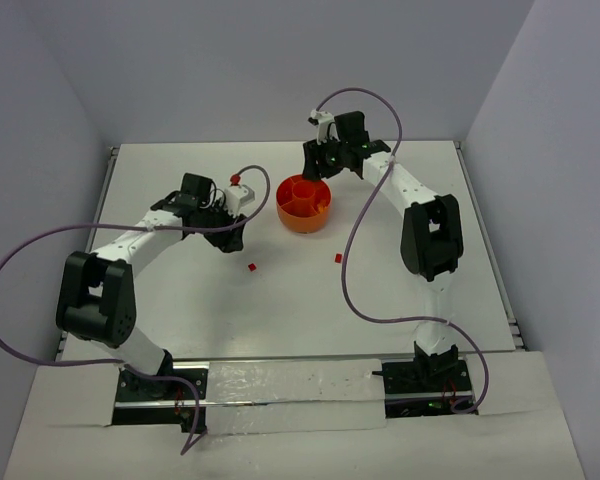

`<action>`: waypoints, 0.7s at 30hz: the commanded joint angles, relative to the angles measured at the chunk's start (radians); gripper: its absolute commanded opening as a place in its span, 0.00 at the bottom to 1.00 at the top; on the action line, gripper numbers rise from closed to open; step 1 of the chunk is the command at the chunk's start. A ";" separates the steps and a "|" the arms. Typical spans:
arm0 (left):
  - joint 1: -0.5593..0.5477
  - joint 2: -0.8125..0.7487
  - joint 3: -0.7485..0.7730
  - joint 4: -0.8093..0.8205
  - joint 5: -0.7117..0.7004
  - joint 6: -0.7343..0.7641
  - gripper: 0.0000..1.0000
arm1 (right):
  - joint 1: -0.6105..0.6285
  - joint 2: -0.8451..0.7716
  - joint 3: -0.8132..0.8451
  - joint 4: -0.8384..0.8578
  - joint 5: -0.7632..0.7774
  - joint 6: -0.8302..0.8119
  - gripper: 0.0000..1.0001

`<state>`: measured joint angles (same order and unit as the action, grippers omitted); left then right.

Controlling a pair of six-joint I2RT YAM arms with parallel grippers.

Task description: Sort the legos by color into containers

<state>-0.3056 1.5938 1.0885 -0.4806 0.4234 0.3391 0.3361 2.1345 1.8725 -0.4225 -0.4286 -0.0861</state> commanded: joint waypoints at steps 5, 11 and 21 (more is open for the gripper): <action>-0.059 -0.028 -0.059 0.044 0.002 0.096 0.56 | -0.008 -0.093 -0.007 0.022 -0.006 0.019 0.59; -0.109 0.019 -0.070 0.065 -0.017 0.129 0.55 | -0.031 -0.164 -0.016 0.000 -0.015 0.045 0.69; -0.179 0.112 -0.085 0.112 -0.069 0.097 0.55 | -0.089 -0.254 -0.082 -0.039 -0.006 0.044 0.84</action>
<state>-0.4640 1.6700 1.0052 -0.4321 0.3829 0.4378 0.2690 1.9483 1.8277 -0.4414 -0.4351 -0.0452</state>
